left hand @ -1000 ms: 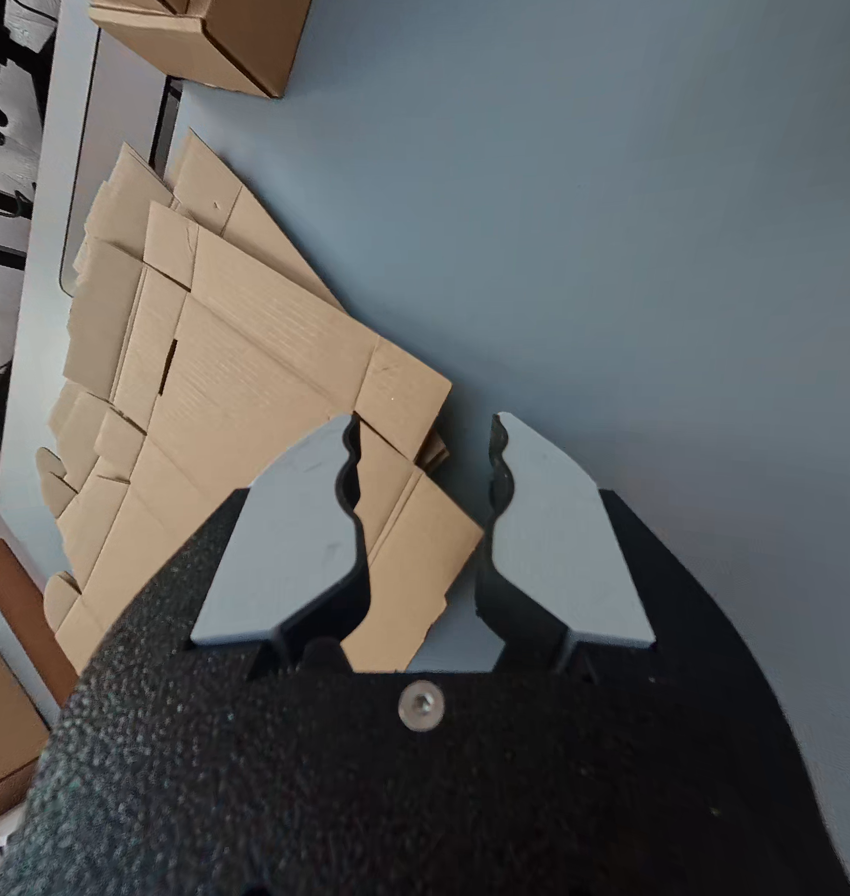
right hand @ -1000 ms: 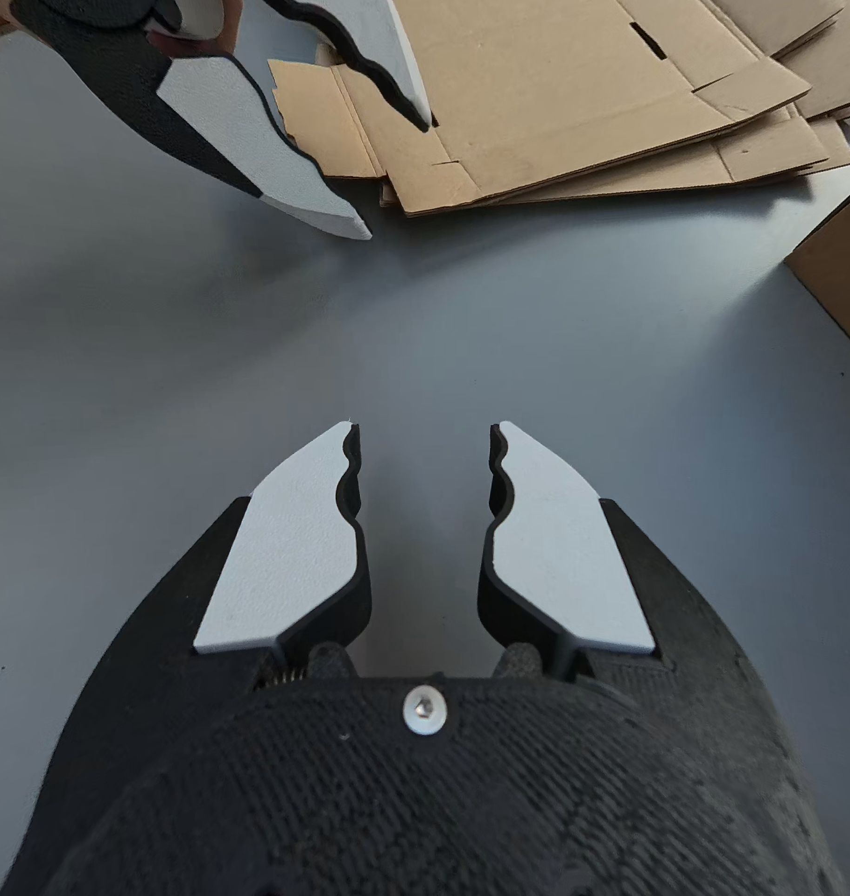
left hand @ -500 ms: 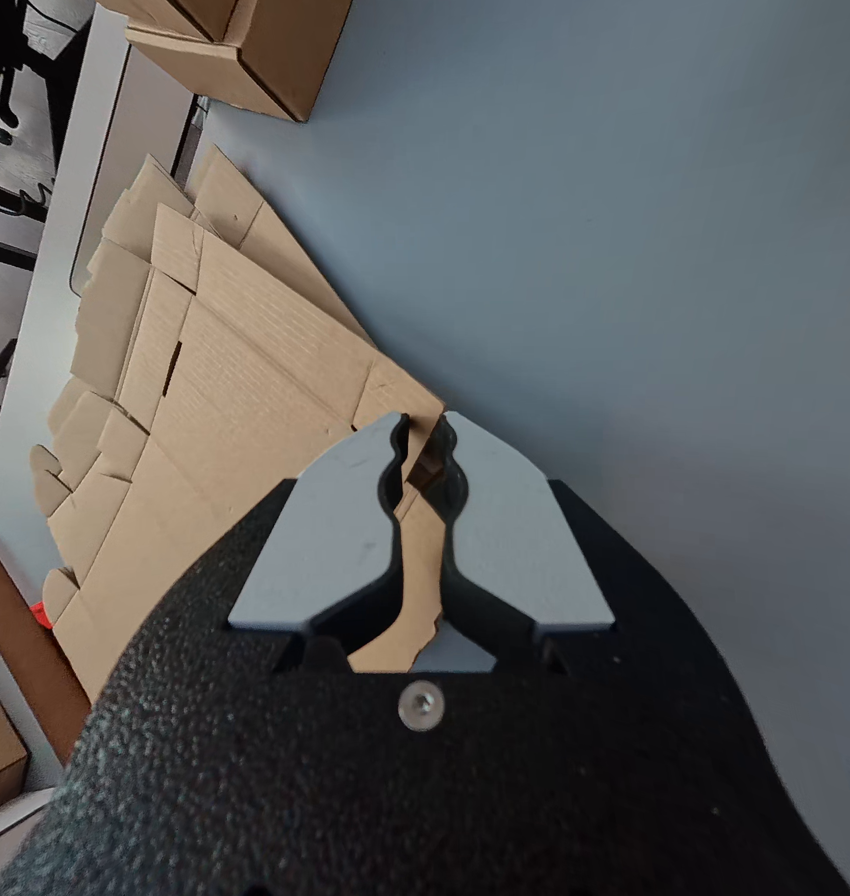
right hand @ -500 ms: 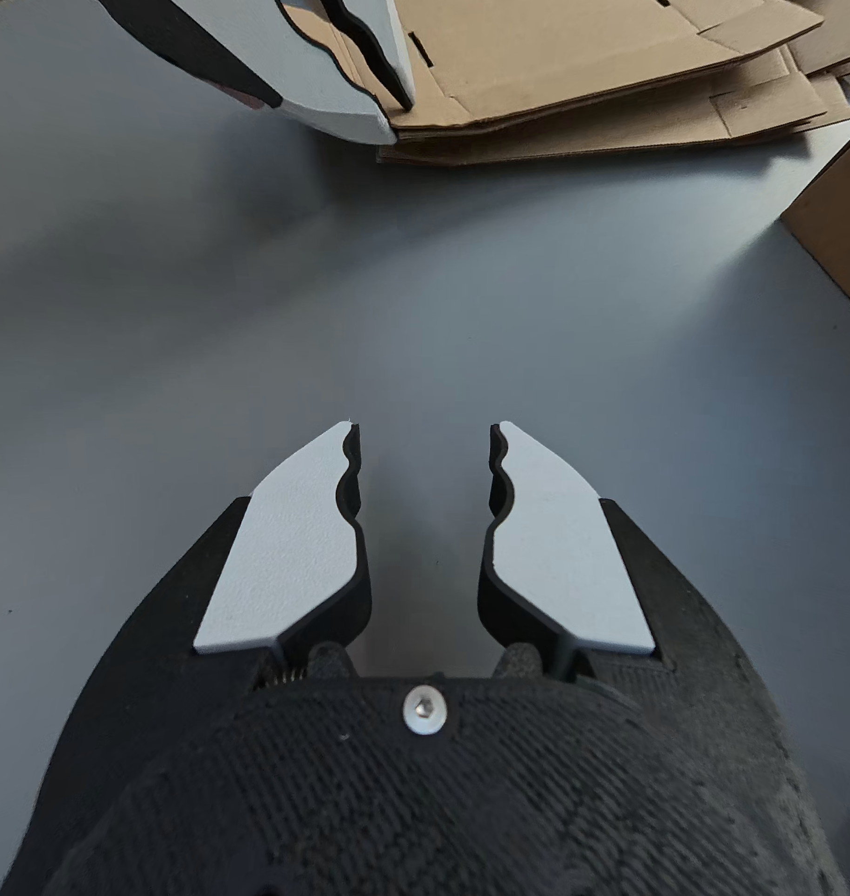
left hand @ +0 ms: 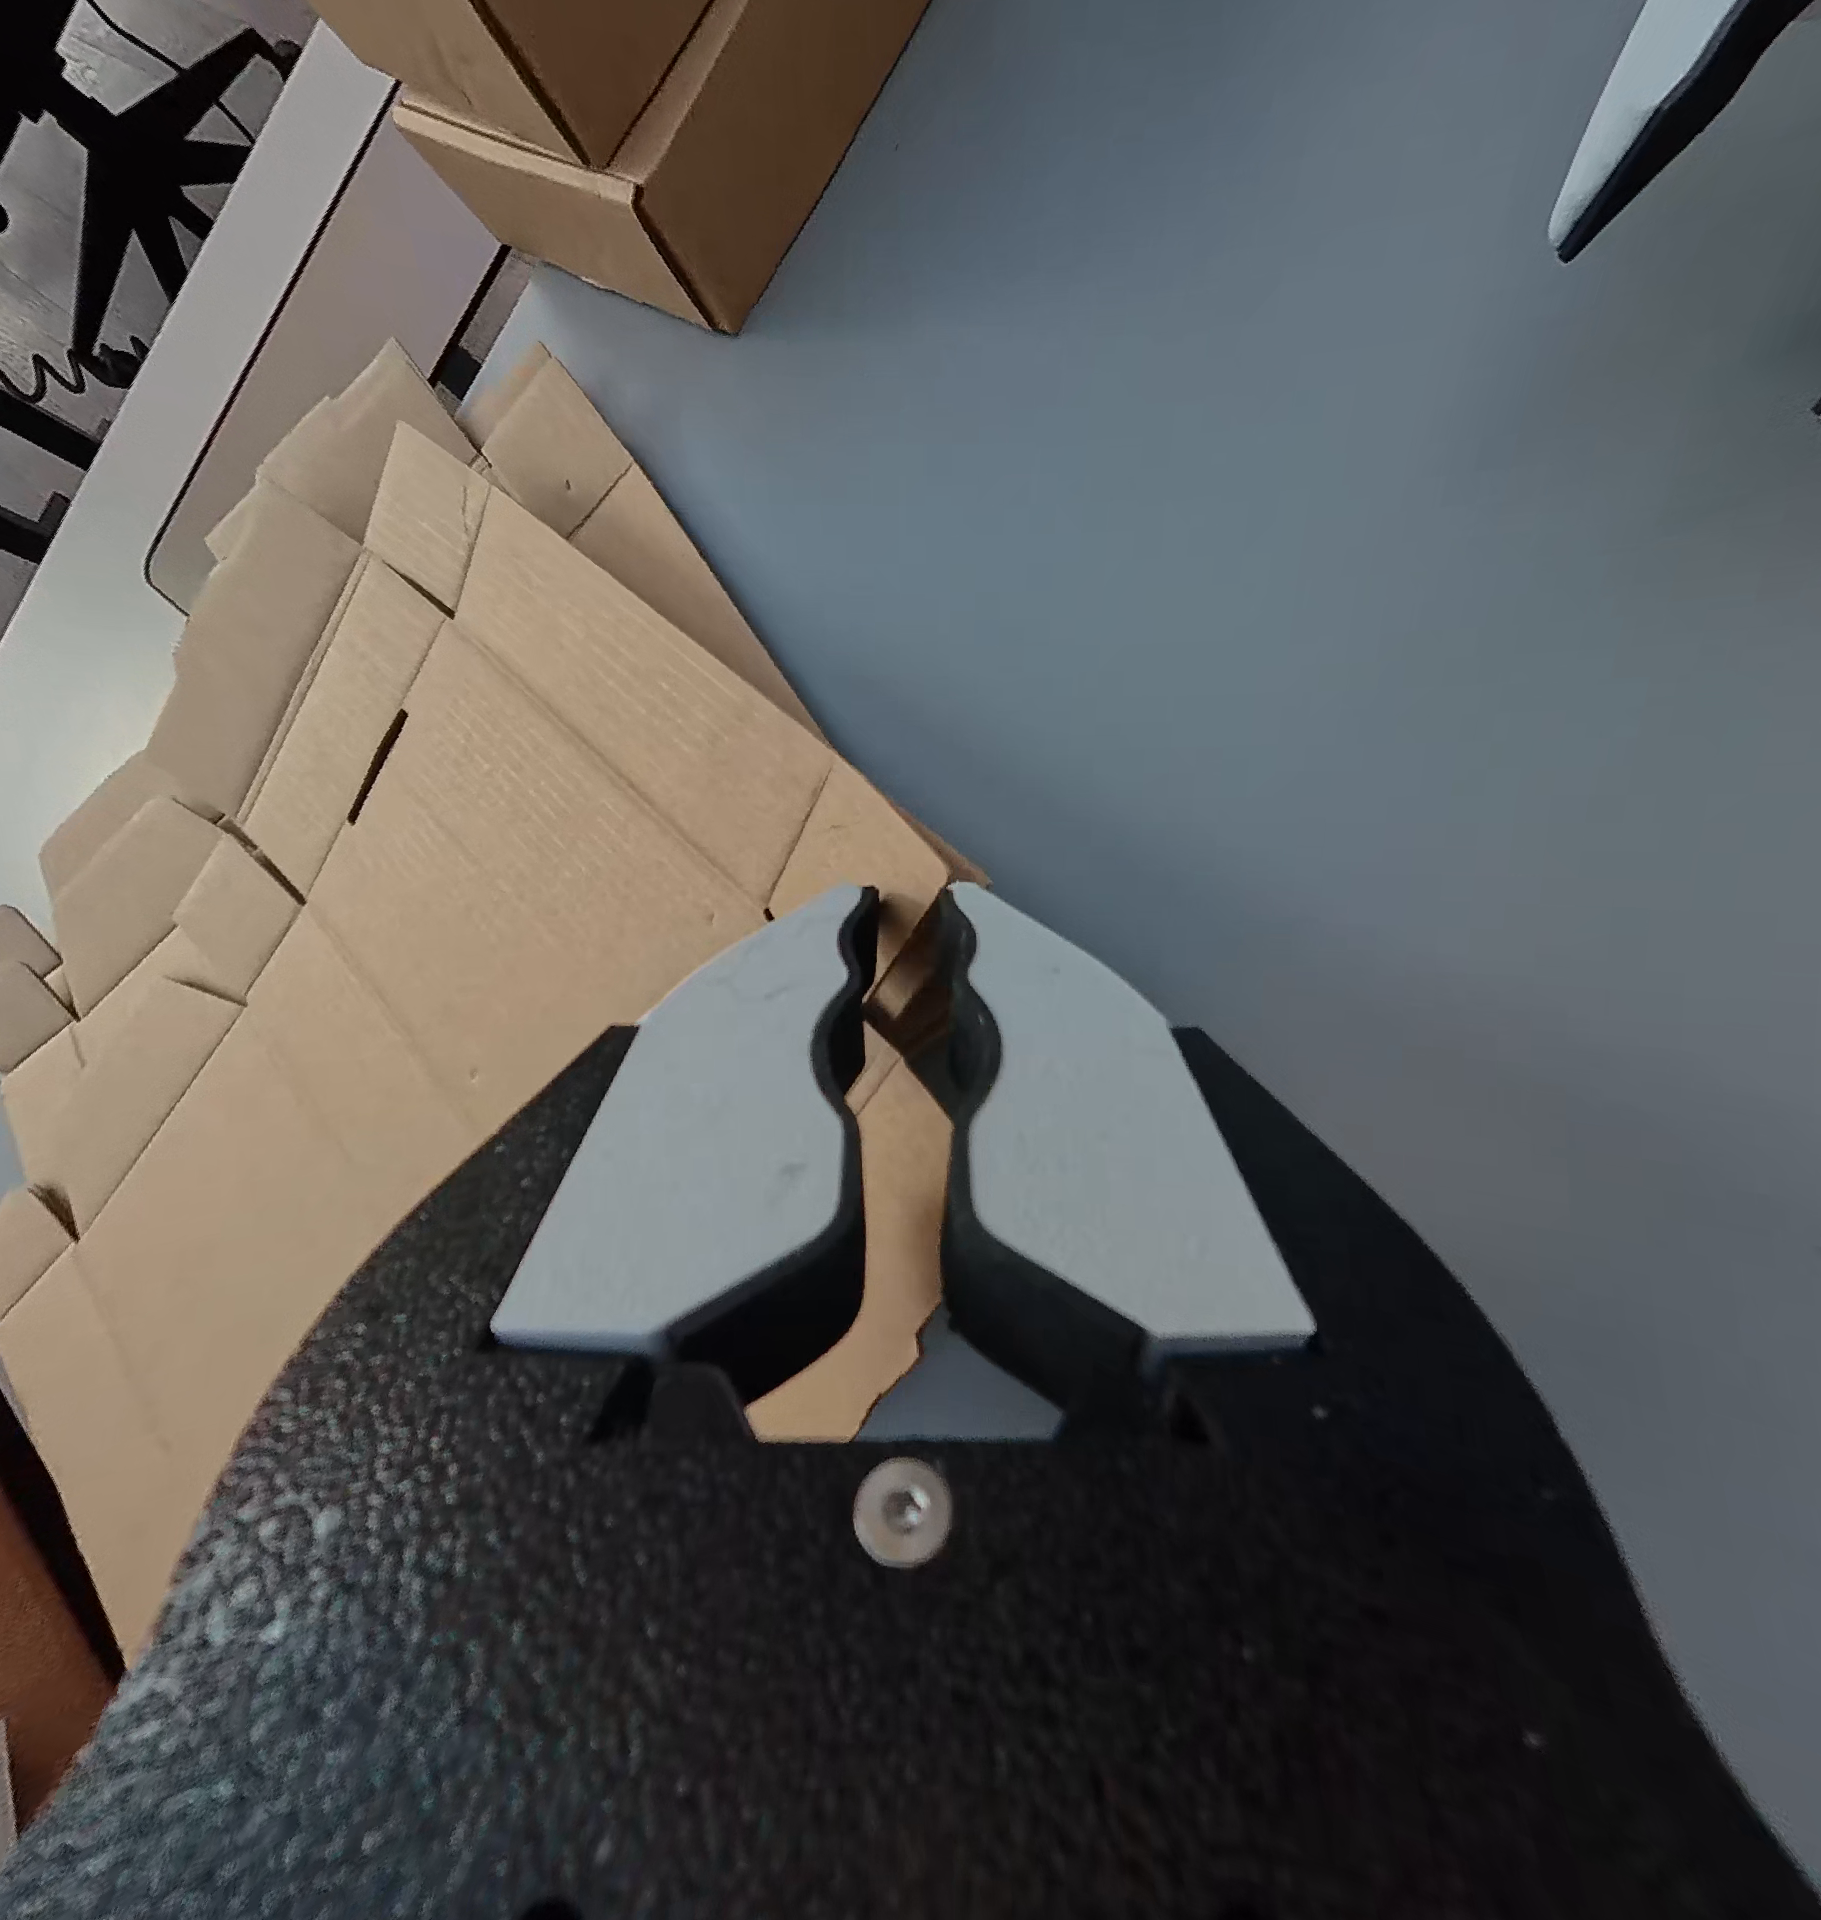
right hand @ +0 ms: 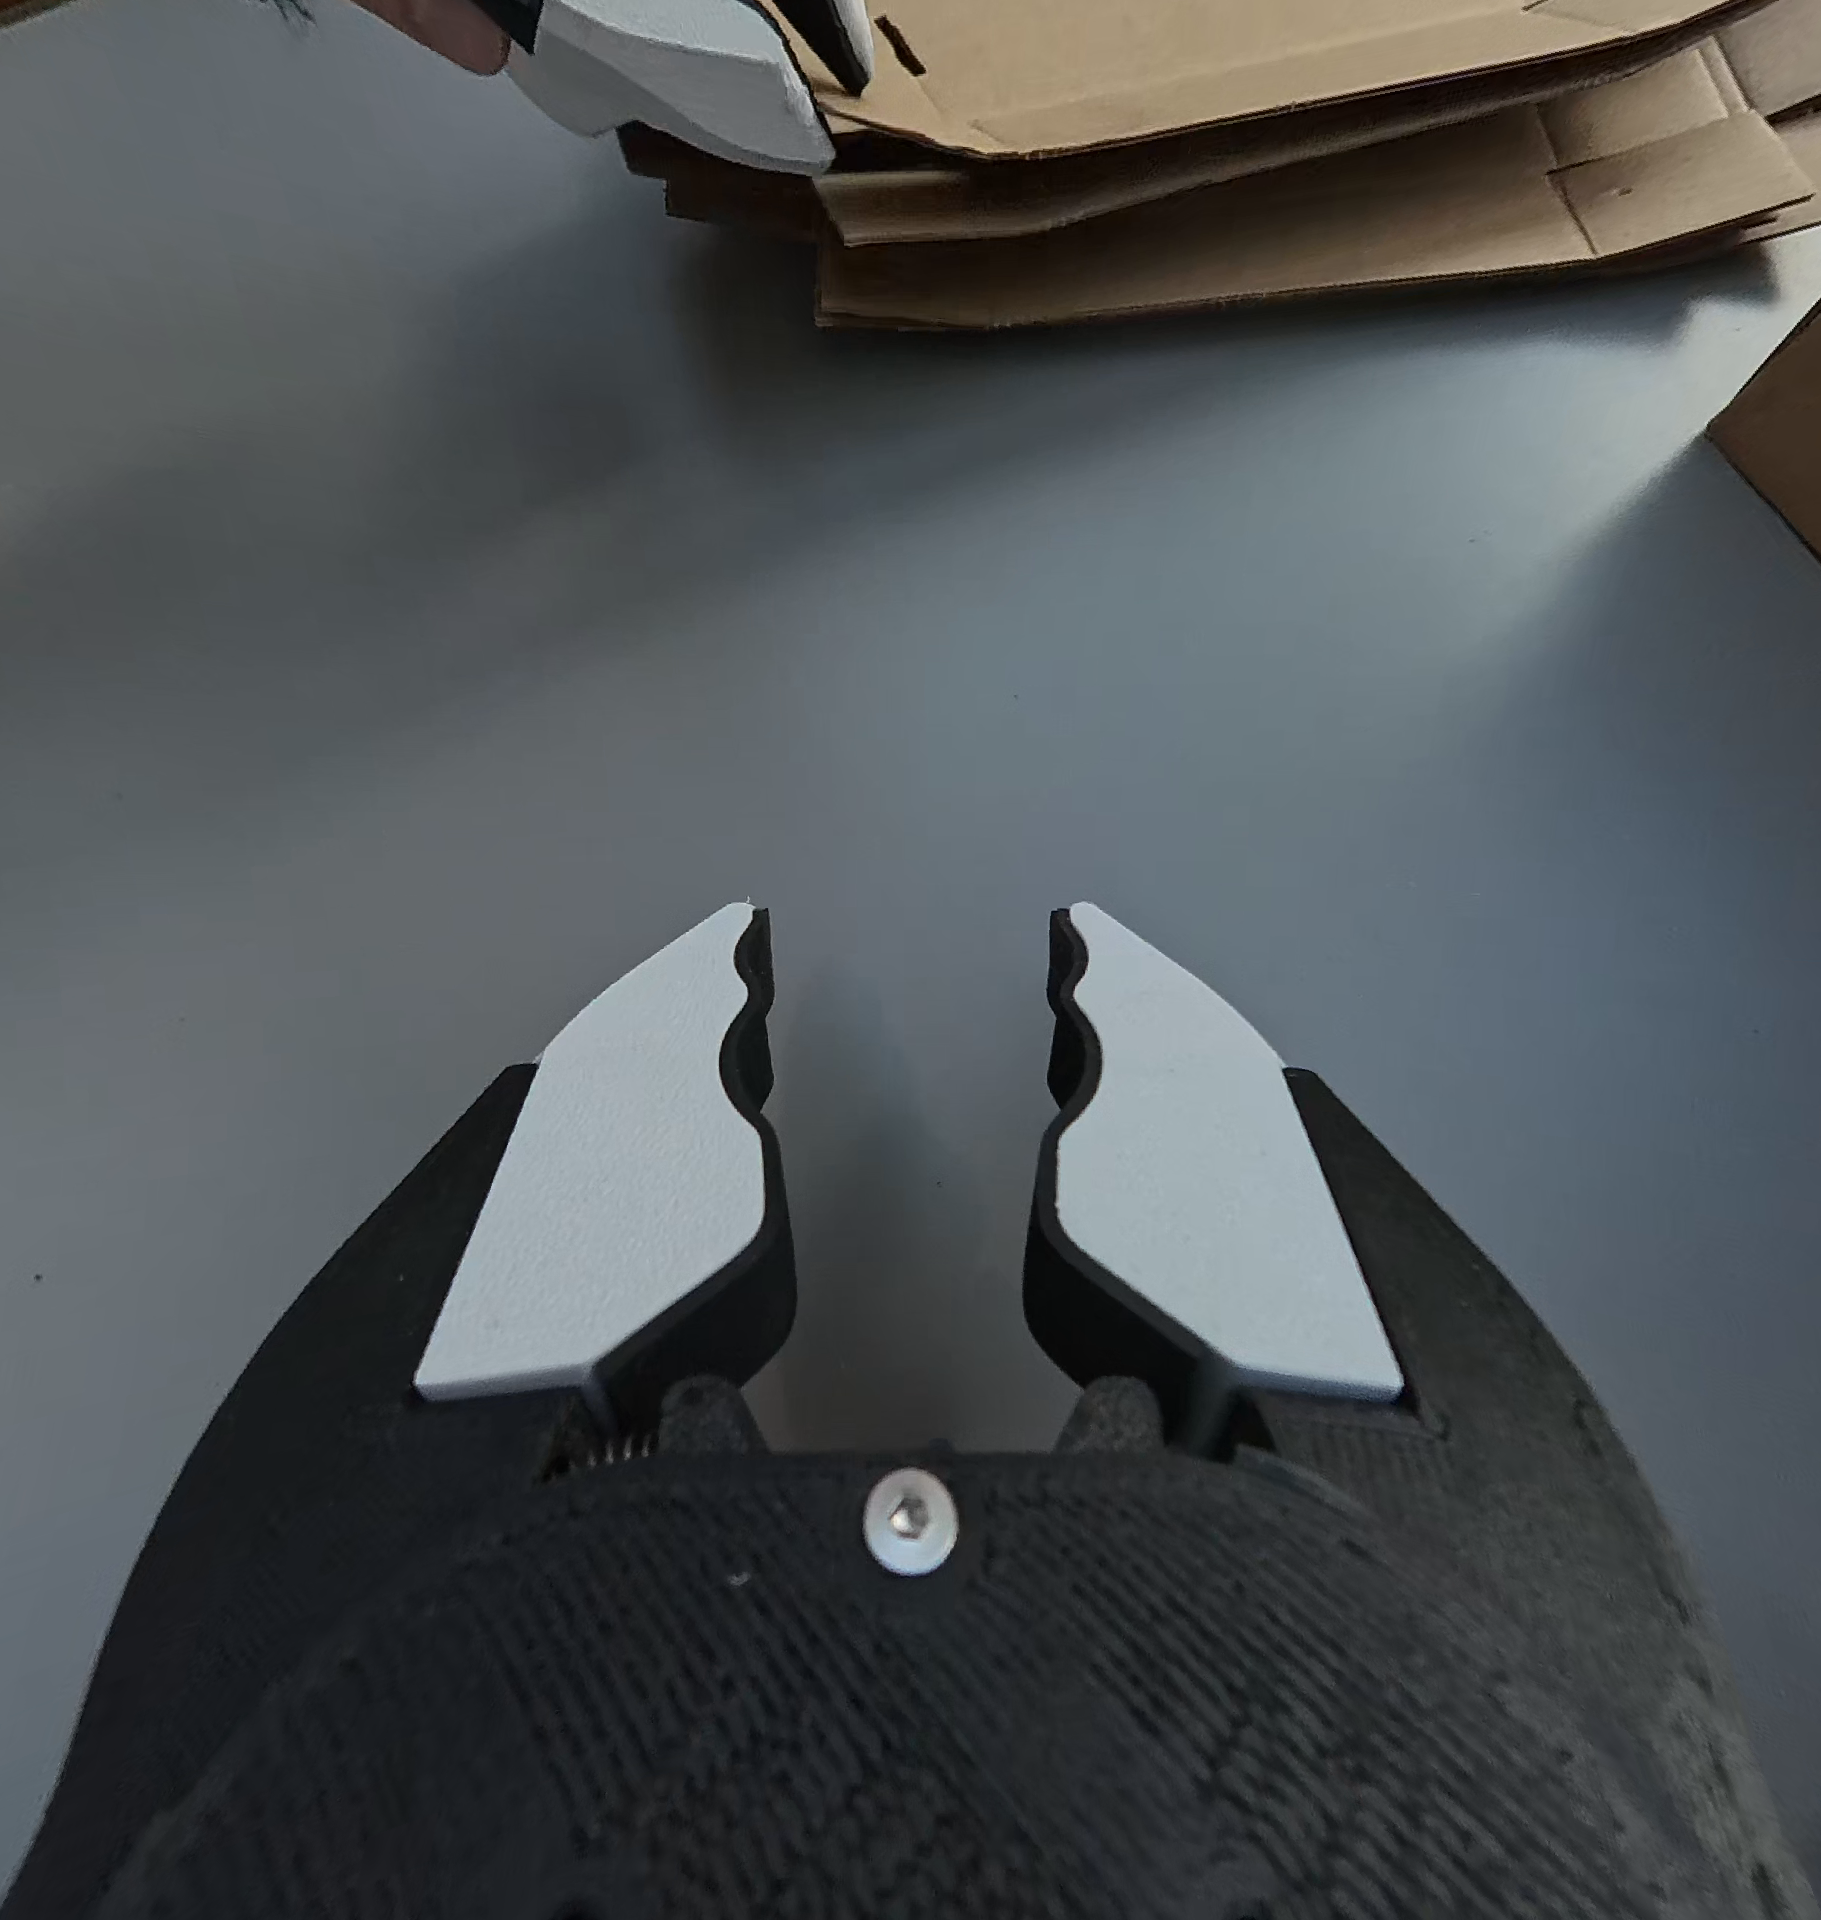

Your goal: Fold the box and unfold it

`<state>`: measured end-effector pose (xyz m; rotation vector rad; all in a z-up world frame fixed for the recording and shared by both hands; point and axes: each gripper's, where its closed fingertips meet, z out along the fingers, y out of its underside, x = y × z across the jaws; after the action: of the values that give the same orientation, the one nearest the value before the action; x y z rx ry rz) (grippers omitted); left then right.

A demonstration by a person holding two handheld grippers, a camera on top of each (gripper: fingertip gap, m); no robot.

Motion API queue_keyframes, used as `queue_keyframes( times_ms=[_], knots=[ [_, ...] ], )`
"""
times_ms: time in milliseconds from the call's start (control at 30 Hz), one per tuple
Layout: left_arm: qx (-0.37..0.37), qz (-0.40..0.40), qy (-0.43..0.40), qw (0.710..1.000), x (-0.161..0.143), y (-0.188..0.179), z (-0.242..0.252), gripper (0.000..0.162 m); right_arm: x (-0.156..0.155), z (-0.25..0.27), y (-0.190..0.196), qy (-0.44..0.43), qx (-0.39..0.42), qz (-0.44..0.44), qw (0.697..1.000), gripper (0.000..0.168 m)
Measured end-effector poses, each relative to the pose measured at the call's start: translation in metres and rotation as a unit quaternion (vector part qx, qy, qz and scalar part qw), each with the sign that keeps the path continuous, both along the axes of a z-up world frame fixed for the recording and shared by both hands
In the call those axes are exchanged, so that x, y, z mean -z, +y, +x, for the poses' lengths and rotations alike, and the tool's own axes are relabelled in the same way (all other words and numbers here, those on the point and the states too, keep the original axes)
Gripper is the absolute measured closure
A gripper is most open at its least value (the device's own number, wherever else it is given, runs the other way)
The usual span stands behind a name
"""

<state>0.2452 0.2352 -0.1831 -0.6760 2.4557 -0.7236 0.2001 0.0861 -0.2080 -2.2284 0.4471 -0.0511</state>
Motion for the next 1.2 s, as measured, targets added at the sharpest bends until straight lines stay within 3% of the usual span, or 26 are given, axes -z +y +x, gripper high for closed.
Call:
queue_keyframes(
  times_ms=[167,267,367,467,533,667,800,900,1000,1033,1067,1133,1200],
  knots=[
    [-0.011,0.015,-0.022,1.000,-0.001,0.005,0.006,0.157,0.000,0.000,-0.002,0.003,0.001,0.002,1.000,0.117],
    [-0.016,0.023,-0.099,0.995,-0.021,0.006,0.011,0.160,-0.001,0.000,-0.002,0.001,0.004,0.006,1.000,0.117],
    [-0.036,0.046,-0.205,0.977,-0.062,0.010,0.010,0.161,-0.008,0.003,-0.005,-0.009,0.019,0.017,1.000,0.117],
    [-0.058,0.090,-0.312,0.944,-0.123,0.007,-0.011,0.160,-0.024,0.007,-0.011,-0.027,0.035,0.035,0.998,0.117],
    [-0.059,0.072,-0.328,0.940,-0.154,-0.012,-0.040,0.160,-0.037,0.009,-0.018,-0.043,0.049,0.051,0.997,0.122],
    [0.001,-0.059,-0.208,0.976,-0.160,-0.085,-0.117,0.161,-0.073,0.018,-0.042,-0.076,0.102,0.098,0.987,0.139],
    [0.050,-0.156,-0.060,0.985,-0.120,-0.155,-0.175,0.160,-0.113,0.023,-0.079,-0.139,0.168,0.126,0.968,0.149],
    [0.049,-0.190,-0.015,0.980,-0.083,-0.195,-0.185,0.157,-0.127,0.012,-0.097,-0.163,0.179,0.120,0.963,0.156],
    [0.069,-0.227,0.062,0.969,-0.045,-0.233,-0.198,0.153,-0.108,-0.008,-0.097,-0.137,0.148,0.088,0.975,0.163],
    [0.093,-0.251,0.099,0.958,-0.039,-0.247,-0.209,0.143,-0.098,-0.015,-0.096,-0.126,0.136,0.072,0.980,0.164],
    [0.113,-0.278,0.133,0.945,-0.037,-0.257,-0.220,0.135,-0.087,-0.021,-0.096,-0.119,0.130,0.053,0.983,0.165],
    [0.143,-0.329,0.176,0.917,-0.048,-0.266,-0.239,0.133,-0.064,-0.029,-0.096,-0.116,0.122,0.014,0.986,0.166],
    [0.157,-0.350,0.154,0.911,-0.062,-0.257,-0.238,0.131,-0.041,-0.039,-0.092,-0.106,0.108,-0.025,0.988,0.166]
  ],
)
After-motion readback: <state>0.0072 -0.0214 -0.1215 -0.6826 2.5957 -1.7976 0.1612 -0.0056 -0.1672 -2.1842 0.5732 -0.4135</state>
